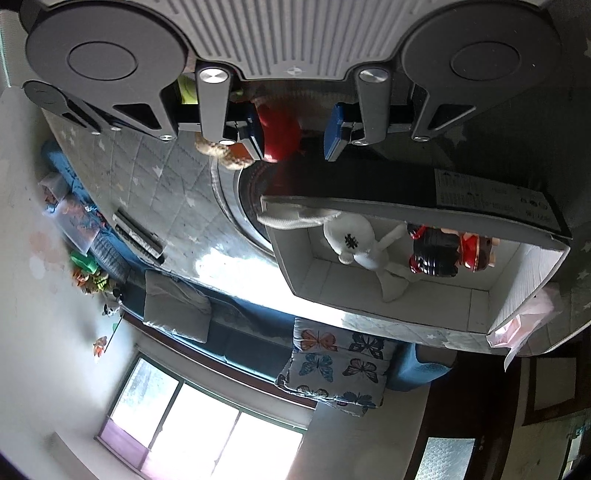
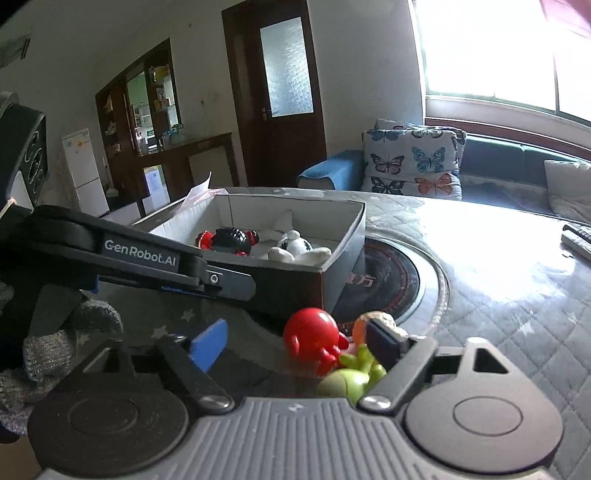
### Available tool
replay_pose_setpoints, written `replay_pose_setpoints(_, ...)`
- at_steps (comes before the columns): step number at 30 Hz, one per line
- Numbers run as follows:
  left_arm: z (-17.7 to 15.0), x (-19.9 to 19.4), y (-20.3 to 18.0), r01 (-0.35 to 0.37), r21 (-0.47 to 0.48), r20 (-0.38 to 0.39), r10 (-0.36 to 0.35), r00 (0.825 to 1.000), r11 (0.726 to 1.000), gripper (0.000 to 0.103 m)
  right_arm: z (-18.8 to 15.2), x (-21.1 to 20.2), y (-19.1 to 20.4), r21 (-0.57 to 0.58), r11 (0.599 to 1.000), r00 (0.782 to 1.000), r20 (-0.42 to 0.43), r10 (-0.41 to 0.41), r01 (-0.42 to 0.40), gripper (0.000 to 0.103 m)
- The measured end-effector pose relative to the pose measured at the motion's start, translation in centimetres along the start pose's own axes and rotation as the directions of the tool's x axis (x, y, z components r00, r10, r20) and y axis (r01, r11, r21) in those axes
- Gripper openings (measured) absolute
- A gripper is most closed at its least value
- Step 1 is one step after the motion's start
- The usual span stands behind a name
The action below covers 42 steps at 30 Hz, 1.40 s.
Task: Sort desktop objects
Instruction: 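Move the left gripper down to the green alien-eared toy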
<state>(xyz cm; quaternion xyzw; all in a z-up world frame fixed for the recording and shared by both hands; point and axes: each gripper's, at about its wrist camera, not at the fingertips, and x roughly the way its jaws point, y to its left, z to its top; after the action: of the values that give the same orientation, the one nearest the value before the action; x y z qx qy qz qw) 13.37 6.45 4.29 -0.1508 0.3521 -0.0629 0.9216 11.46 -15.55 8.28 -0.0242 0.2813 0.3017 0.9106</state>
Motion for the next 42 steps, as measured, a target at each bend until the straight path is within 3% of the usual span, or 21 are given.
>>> replay_pose_setpoints(6,-1.3,-0.1,-0.6,-0.013,0.025,-0.01,0.013,1.0,1.0,0.038,-1.6,-1.0,0.1,0.01,1.0,1.0,0.008,-0.013,0.013,0.098)
replay_pose_setpoints(23,-4.2,0.3,-1.5,0.041,0.028,-0.074,-0.039,0.996,0.999,0.038,-4.7,-1.5,-0.8,0.076,0.995,0.997,-0.024,-0.067,0.068,0.098)
replay_pose_setpoints(42,-4.1,1.6,-4.3,0.15,0.071,-0.117,-0.141,0.983,0.986,0.038,-5.1,-0.1,-1.7,0.11,0.991,0.997,-0.033,-0.077,0.08,0.082)
